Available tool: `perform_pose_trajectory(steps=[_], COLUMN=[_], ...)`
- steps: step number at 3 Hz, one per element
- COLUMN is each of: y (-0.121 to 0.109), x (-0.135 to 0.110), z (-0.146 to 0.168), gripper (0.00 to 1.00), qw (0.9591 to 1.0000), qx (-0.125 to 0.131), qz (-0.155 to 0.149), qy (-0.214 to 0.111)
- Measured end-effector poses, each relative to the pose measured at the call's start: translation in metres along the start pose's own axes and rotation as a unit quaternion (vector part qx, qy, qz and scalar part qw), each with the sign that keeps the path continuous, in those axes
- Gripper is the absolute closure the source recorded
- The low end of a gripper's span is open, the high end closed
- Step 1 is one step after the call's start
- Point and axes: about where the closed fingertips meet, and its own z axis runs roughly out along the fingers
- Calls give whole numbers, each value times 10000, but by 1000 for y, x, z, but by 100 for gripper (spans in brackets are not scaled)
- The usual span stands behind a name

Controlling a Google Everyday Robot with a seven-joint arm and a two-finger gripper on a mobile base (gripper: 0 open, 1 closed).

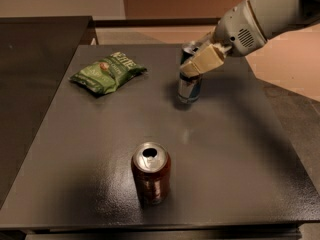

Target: Move redbull can near coke can

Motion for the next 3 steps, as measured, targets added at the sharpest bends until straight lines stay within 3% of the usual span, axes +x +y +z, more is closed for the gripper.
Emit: perform_pose_trajectory(steps=[3], y=[93], x=[49], z=[-19], gripper=[100], qw=[9964], qx=[-526], qz=[-634], qy=[-191])
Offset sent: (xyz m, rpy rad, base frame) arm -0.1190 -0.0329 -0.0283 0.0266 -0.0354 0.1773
